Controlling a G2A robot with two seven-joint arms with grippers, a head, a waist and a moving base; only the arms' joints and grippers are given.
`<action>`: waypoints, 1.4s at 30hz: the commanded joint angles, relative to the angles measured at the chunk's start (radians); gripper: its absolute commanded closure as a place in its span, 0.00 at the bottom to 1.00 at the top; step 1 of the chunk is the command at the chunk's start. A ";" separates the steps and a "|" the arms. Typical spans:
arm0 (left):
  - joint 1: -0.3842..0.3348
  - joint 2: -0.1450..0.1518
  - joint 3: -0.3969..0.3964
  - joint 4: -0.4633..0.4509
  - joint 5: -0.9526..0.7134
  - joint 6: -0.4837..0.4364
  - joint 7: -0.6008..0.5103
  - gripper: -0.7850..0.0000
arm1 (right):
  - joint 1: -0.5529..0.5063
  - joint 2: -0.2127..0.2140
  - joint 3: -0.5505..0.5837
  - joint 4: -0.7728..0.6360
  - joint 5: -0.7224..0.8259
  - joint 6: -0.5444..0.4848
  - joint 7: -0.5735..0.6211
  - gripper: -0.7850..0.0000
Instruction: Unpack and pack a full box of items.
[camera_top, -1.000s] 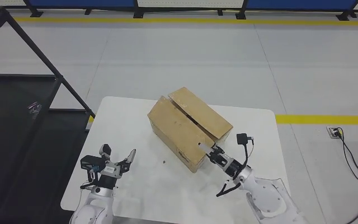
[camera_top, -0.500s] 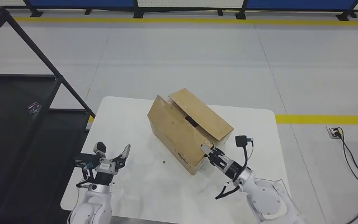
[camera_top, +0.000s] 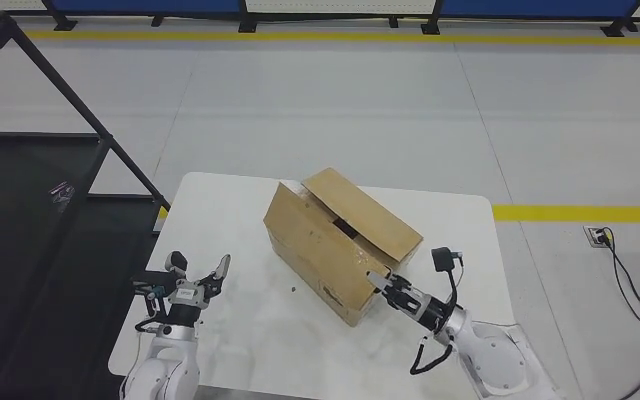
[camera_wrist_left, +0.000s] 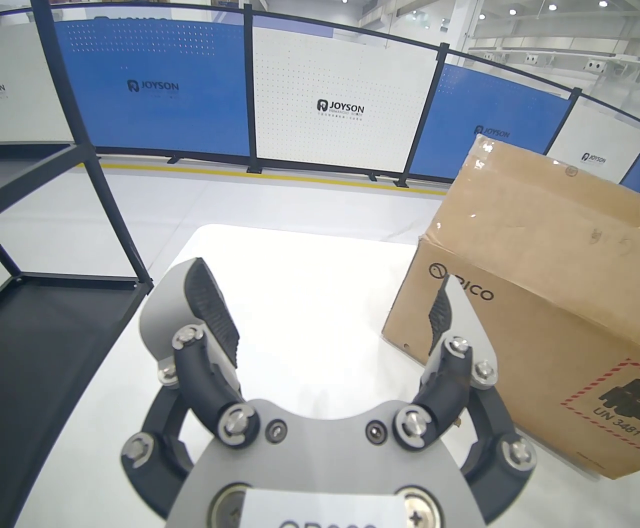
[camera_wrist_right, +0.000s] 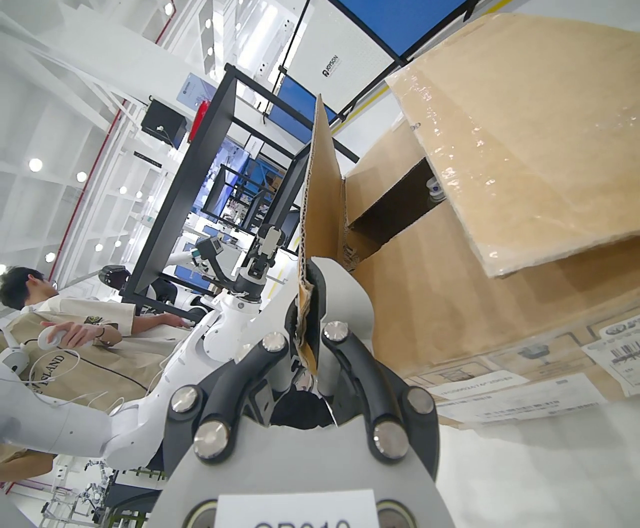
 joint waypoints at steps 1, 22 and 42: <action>-0.003 -0.001 -0.002 0.007 -0.003 0.002 -0.002 0.00 | -0.004 0.004 0.008 -0.001 -0.003 -0.017 0.017 1.00; -0.020 -0.006 0.008 0.020 0.025 0.007 -0.029 0.00 | -0.277 0.028 0.106 -0.241 -0.581 -0.036 -0.332 0.00; -0.020 -0.010 0.010 0.016 0.026 -0.001 -0.038 0.00 | -0.280 -0.013 -0.145 -0.200 -1.035 0.385 -0.442 0.00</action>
